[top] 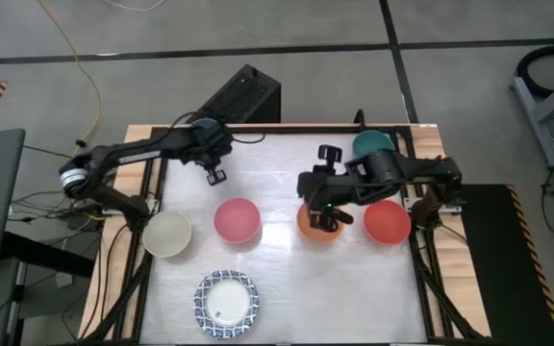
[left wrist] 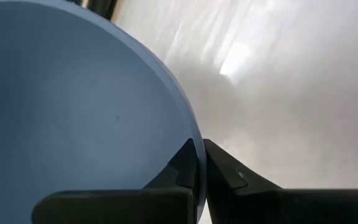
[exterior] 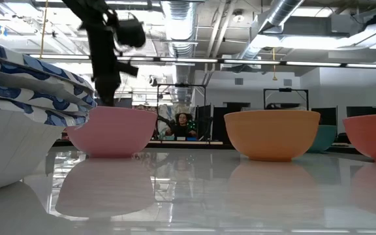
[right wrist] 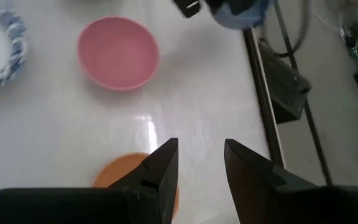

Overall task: Nest bowls inside each other
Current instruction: Stack the blue bowl on top of the other blue patterned bowl

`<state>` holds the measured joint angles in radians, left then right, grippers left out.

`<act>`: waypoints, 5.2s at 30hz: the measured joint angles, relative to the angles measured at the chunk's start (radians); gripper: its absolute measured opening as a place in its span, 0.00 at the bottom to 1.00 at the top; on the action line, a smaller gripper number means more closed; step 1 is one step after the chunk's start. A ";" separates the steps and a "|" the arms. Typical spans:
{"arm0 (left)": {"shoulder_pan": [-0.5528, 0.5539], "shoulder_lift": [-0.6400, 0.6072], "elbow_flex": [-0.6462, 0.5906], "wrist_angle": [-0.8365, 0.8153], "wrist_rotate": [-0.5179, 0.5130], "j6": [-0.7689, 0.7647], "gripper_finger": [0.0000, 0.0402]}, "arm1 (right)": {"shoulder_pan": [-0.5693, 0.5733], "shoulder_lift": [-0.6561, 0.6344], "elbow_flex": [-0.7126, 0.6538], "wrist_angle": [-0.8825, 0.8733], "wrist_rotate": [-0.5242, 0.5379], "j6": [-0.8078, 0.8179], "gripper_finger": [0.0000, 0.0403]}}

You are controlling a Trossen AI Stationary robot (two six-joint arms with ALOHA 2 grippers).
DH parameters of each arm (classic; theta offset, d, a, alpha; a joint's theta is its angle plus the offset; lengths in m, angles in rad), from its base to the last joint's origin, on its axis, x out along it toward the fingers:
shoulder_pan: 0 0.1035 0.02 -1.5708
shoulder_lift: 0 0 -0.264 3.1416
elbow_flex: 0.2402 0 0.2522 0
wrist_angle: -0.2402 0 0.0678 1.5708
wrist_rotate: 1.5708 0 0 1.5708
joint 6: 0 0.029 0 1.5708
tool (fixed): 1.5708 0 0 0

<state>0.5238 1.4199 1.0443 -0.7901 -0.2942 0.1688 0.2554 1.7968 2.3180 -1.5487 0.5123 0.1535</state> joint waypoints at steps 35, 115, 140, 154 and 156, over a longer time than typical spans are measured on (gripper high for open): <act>-1.084 -0.110 0.097 -0.011 0.132 -0.063 0.00 | 0.084 0.240 -0.001 0.463 -0.428 -0.778 0.37; -1.205 0.070 0.486 -0.328 -0.148 -0.045 0.50 | 0.000 0.365 -0.001 0.391 -0.618 -0.663 0.02; -1.631 -0.214 0.593 -0.547 -0.614 -0.531 0.52 | 0.098 0.431 -0.001 0.642 -0.737 -0.850 0.02; -1.655 -0.230 0.593 -0.562 -0.661 -0.543 0.52 | 0.120 0.533 0.000 0.724 -0.806 -0.831 0.02; -1.655 -0.229 0.593 -0.562 -0.660 -0.549 0.52 | 0.128 0.548 0.001 0.734 -0.807 -0.836 0.02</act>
<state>-1.1316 1.1908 1.6371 -1.3524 -0.9546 -0.3806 0.3830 2.3447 2.3192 -0.8148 -0.2943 -0.6821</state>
